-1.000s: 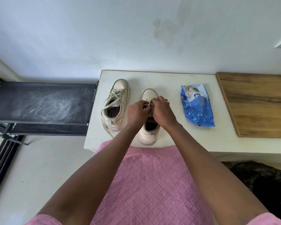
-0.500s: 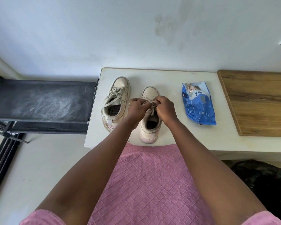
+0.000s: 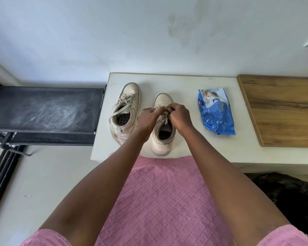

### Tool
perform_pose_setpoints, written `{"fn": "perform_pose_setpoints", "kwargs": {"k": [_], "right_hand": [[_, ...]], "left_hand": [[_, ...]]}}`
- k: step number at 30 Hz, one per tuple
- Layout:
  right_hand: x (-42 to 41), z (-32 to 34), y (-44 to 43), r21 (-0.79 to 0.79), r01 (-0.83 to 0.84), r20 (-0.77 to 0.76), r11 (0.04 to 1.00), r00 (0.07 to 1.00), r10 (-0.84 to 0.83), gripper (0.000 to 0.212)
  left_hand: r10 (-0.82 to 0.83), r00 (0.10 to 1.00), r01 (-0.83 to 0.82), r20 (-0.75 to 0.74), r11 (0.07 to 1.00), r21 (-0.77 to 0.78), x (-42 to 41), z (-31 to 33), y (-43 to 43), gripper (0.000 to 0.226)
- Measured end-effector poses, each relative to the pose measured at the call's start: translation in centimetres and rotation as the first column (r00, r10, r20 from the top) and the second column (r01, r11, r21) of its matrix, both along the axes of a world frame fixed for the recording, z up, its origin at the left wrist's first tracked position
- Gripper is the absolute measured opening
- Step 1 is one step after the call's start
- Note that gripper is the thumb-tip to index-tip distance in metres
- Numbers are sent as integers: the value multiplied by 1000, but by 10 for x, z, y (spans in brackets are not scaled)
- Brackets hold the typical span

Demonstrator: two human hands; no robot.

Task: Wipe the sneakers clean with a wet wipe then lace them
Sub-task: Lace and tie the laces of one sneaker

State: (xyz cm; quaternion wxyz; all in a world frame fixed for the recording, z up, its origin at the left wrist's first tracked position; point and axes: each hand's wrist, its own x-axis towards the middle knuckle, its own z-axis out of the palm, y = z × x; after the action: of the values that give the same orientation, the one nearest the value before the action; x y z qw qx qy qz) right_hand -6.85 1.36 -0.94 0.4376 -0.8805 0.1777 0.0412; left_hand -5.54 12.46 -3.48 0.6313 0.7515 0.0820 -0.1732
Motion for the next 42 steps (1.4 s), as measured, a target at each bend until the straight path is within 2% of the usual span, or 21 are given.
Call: {"fn": "perform_pose_setpoints", "kwargs": {"k": [4, 7, 9, 11, 12, 14, 15, 17, 20, 23, 26, 31, 36, 38, 42], "right_hand": [[-1, 0, 3, -58, 0, 45, 998, 999, 3, 23], [-2, -4, 4, -93, 14, 86, 996, 996, -6, 24], [-2, -4, 5, -92, 13, 96, 996, 995, -4, 25], [-3, -3, 5, -87, 17, 85, 996, 996, -10, 28], [-2, -3, 4, -84, 19, 76, 996, 997, -13, 27], [-1, -3, 4, -73, 18, 58, 997, 998, -14, 25], [-1, -3, 4, -69, 17, 48, 997, 999, -14, 24], [1, -4, 3, -54, 15, 28, 998, 1000, -14, 24], [2, -4, 3, -25, 18, 6, 1000, 1000, -18, 26], [3, -5, 2, -27, 24, -5, 999, 1000, -24, 26], [3, -3, 3, -9, 19, -19, 1000, 1000, -20, 26], [4, -3, 3, -11, 18, -27, 1000, 999, -18, 26], [5, -5, 4, 7, 61, -14, 998, 998, -61, 24], [5, -7, 4, 24, 69, -6, 997, 998, -69, 24], [7, -12, 0, 97, 56, -22, 994, 998, -54, 23]], "left_hand": [[61, 980, -130, 190, 919, 373, -1, 0, 0, 45], [70, 977, -156, 201, 876, 456, -3, 3, -5, 53], [91, 982, -150, 168, 910, 386, -4, 5, -10, 51], [136, 988, -150, 78, 962, 229, -4, 8, -12, 48], [157, 987, -159, 25, 976, 148, -4, 7, -11, 43], [154, 980, -158, -123, 987, -24, -4, 9, -8, 19], [114, 971, -144, -209, 980, -137, -6, 10, -6, 11], [17, 950, -124, -313, 937, -327, -8, 13, -4, 13], [-26, 936, -132, -351, 898, -420, -8, 12, -3, 16], [-40, 923, -140, -384, 892, -431, -10, 16, -4, 19], [-20, 932, -122, -362, 923, -366, -9, 25, -5, 24], [10, 931, -127, -364, 946, -298, -3, 21, -4, 13], [19, 932, -135, -361, 945, -298, -4, 19, -3, 11], [42, 941, -137, -337, 955, -264, -4, 19, -1, 14], [36, 980, -75, -196, 978, -195, -4, 21, 0, 22]]}}
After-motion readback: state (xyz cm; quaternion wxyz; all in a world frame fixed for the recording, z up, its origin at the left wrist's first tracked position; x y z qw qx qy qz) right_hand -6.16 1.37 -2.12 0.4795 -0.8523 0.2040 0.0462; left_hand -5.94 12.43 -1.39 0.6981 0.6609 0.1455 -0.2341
